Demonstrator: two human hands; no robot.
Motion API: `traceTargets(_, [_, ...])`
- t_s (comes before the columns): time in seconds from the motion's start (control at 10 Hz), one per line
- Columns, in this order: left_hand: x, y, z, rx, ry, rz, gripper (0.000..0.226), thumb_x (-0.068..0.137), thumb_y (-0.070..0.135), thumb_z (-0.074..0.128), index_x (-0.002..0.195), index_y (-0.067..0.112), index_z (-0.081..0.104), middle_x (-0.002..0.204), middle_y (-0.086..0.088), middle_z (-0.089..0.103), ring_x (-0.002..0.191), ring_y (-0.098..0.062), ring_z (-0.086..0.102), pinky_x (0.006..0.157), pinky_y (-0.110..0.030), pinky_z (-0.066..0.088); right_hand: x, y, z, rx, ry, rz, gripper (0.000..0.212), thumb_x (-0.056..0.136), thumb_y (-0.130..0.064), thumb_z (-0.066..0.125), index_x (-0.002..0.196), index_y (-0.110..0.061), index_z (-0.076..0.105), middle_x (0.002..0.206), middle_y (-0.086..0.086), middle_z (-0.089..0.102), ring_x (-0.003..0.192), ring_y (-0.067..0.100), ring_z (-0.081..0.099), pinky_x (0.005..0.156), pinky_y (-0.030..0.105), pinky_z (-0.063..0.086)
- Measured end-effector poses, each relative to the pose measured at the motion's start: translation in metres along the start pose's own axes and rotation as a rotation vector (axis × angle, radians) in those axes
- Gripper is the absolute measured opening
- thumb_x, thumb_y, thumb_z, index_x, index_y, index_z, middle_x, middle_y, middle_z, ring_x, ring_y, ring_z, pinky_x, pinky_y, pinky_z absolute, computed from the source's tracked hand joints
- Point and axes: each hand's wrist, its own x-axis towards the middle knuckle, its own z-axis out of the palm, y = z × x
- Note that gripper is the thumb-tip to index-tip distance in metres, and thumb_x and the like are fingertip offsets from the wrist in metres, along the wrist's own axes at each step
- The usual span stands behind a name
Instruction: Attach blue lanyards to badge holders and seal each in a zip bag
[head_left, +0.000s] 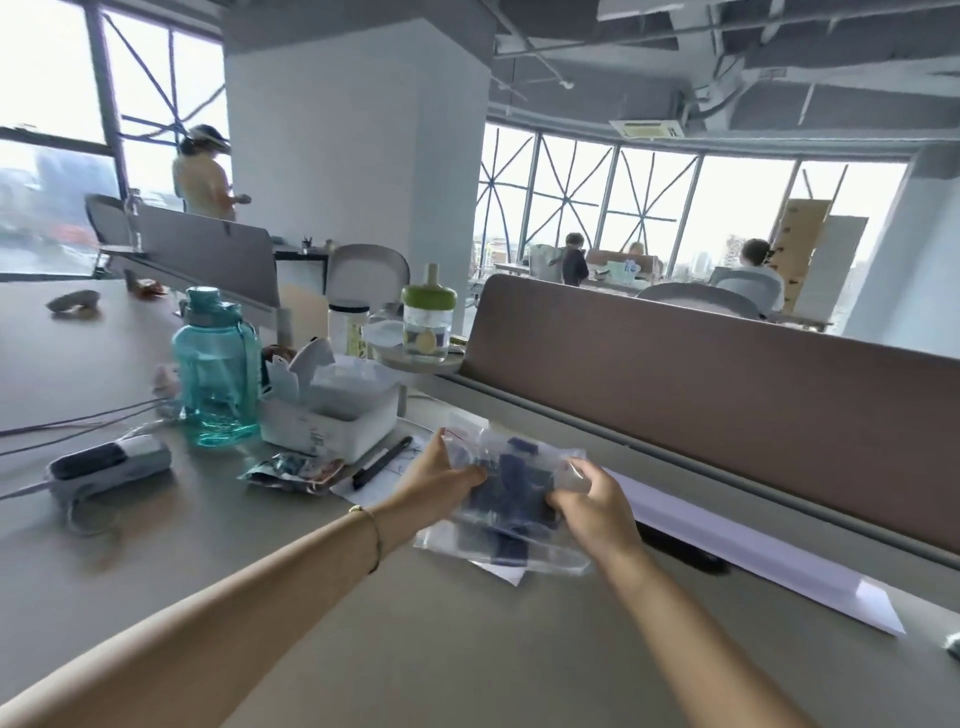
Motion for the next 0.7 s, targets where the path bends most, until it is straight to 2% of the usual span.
traceTargets(0.2, [0.063,-0.026,-0.019,0.055,0.085,0.018,0.027,0.085,0.015,0.068,0.105,0.023,0.051,0.097,-0.006,0.068,0.084,-0.017,0.065,0.084,-0.036,0.054,0.066,0.005,0.044,-0.04,-0.074,-0.001,0.054,0.084,-0.011,0.066,0.137,-0.016,0.056,0.136,0.005,0.06,0.12,0.024,0.059,0.102,0.043,0.05])
traceTargets(0.3, [0.085,-0.039,-0.019,0.117,0.06,-0.015,0.033,0.088,0.019,0.068,0.114,0.021,0.048,0.101,-0.005,0.066,0.086,-0.016,0.062,0.074,-0.03,0.052,0.087,0.017,0.059,-0.077,-0.097,-0.005,0.053,0.082,-0.006,0.064,0.134,-0.018,0.057,0.136,0.005,0.06,0.113,0.022,0.06,0.095,0.039,0.053])
traceTargets(0.4, [0.099,-0.051,-0.016,0.22,0.054,-0.036,0.042,0.088,0.027,0.07,0.12,0.018,0.045,0.102,-0.003,0.063,0.091,-0.018,0.061,0.079,-0.034,0.052,0.101,0.029,0.066,-0.149,-0.118,-0.011,0.055,0.082,-0.007,0.064,0.134,-0.019,0.056,0.133,0.005,0.061,0.11,0.024,0.062,0.089,0.035,0.052])
traceTargets(0.5, [0.101,-0.063,-0.012,0.463,0.092,-0.058,0.052,0.086,0.04,0.069,0.124,0.018,0.042,0.101,-0.003,0.062,0.088,-0.019,0.058,0.077,-0.035,0.049,0.106,0.043,0.072,-0.318,-0.129,-0.036,0.051,0.082,-0.011,0.064,0.132,-0.018,0.059,0.132,0.007,0.063,0.114,0.028,0.062,0.087,0.032,0.049])
traceTargets(0.6, [0.098,-0.071,-0.007,0.623,0.15,-0.029,0.072,0.084,0.053,0.062,0.141,0.021,0.031,0.108,-0.003,0.066,0.091,-0.021,0.063,0.077,-0.035,0.052,0.105,0.051,0.075,-0.448,-0.131,-0.031,0.053,0.084,-0.025,0.06,0.137,-0.024,0.055,0.134,0.009,0.061,0.117,0.03,0.059,0.091,0.034,0.048])
traceTargets(0.7, [0.089,-0.065,-0.005,0.747,0.24,0.022,0.084,0.088,0.052,0.059,0.153,0.025,0.012,0.132,-0.01,0.054,0.121,-0.029,0.051,0.098,-0.041,0.045,0.097,0.046,0.07,-0.493,-0.098,-0.064,0.063,0.085,-0.03,0.059,0.146,-0.025,0.046,0.141,0.012,0.054,0.126,0.032,0.054,0.1,0.037,0.046])
